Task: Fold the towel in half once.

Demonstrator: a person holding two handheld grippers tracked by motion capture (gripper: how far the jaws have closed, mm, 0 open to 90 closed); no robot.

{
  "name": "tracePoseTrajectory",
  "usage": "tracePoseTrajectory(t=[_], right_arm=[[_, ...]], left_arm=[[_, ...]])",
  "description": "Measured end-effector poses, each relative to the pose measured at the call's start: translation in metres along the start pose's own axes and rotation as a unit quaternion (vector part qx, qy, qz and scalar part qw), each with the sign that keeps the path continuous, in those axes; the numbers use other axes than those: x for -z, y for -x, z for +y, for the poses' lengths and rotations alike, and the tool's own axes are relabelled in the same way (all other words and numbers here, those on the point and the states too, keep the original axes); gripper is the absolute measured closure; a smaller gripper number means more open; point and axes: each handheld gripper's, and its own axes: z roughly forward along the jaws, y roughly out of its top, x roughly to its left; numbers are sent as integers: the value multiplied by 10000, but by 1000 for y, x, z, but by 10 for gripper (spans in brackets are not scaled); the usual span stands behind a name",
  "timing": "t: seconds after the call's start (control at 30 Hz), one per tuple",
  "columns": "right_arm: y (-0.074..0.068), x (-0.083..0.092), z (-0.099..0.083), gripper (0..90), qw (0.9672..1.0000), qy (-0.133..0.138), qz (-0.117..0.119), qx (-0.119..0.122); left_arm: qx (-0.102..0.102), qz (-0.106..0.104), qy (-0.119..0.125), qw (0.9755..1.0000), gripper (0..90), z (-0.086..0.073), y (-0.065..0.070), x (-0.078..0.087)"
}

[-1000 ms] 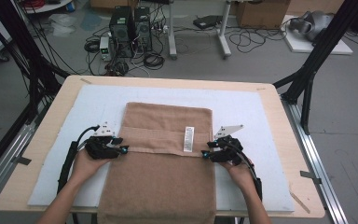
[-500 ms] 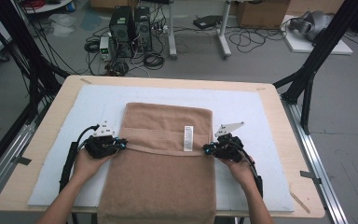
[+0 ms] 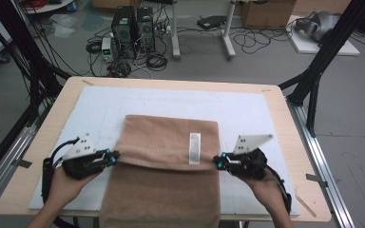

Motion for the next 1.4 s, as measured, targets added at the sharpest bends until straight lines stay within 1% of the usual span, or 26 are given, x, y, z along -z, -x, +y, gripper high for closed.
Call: tracePoseTrajectory(t=[0.03,0.07,0.1,0.13,0.17,0.2,0.27,0.33,0.4,0.43,0.5,0.53,0.57,0.63,0.67,0.7,0.73,0.83,0.87,1.0,1.1,1.17,1.2,1.23,1.27,1.4], right_arm=[[-11,5,-3,843,10000,20,66,31],[-11,5,-3,843,10000,20,66,31],[-32,12,-11,787,9995,56,287,137],[-40,14,-15,711,9989,44,441,159],[-45,16,-17,654,9986,66,506,147],[-48,17,-19,632,9984,83,550,121],[-48,16,-19,596,9989,50,431,176],[-44,13,-20,578,9991,39,385,145],[-27,2,-22,530,9997,-20,222,-45],[-27,2,-22,530,9997,-20,222,-45],[-6,-10,-26,490,9997,-128,43,-215],[-6,-10,-26,490,9997,-128,43,-215],[9,-17,-29,458,9992,-150,-151,-346],[23,-23,-32,453,9980,-138,-326,-519],[29,-26,-34,451,9975,-117,-375,-593],[35,-29,-35,444,9968,-117,-455,-653],[40,-33,-37,443,9960,-118,-494,-740],[53,-47,-41,431,9933,-196,-635,-950],[53,-47,-41,431,9933,-196,-635,-950],[62,-71,-48,401,9898,-541,-717,-1103],[62,-76,-49,397,9888,-661,-763,-1102],[64,-79,-52,408,9879,-685,-732,-1188],[64,-79,-53,420,9872,-673,-718,-1253],[64,-79,-53,420,9872,-673,-718,-1253],[64,-80,-53,447,9866,-671,-759,-1277],[65,-80,-52,513,9857,-706,-766,-1327]], left_arm=[[-14,-73,-3,10000,848,-3,9,7],[-54,-134,-8,9999,848,-7,18,15],[-100,-201,20,9997,801,-11,27,21],[-105,-262,40,9996,697,-15,34,27],[-94,-248,36,9996,644,-21,41,34],[-176,-231,53,9996,636,-22,42,36],[-281,-109,-13,9995,624,-23,40,34],[-302,-74,-31,9995,615,-22,38,31],[-404,12,-24,9992,595,-21,34,23],[-387,6,-10,9992,595,-21,31,19],[-335,23,-4,9994,571,-21,25,10],[-312,42,11,9995,571,-22,22,5],[-277,103,15,9996,555,-23,14,-5],[-233,139,11,9996,540,-23,10,-10],[-132,198,-31,9997,530,-25,0,-20],[-132,198,-31,9997,529,-25,0,-20],[-96,338,-73,9994,529,-26,-8,-29],[-18,506,-188,9985,518,-28,-17,-39],[58,547,-270,9981,518,-29,-22,-43],[376,637,-639,9952,484,-36,-37,-55],[426,733,-758,9935,466,-40,-41,-57],[667,619,-897,9918,469,-48,-47,-62],[667,619,-897,9918,489,-48,-47,-62],[744,483,-870,9923,489,-49,-48,-62],[746,400,-854,9927,584,-49,-48,-63],[894,269,-845,9920,676,-48,-47,-65]])
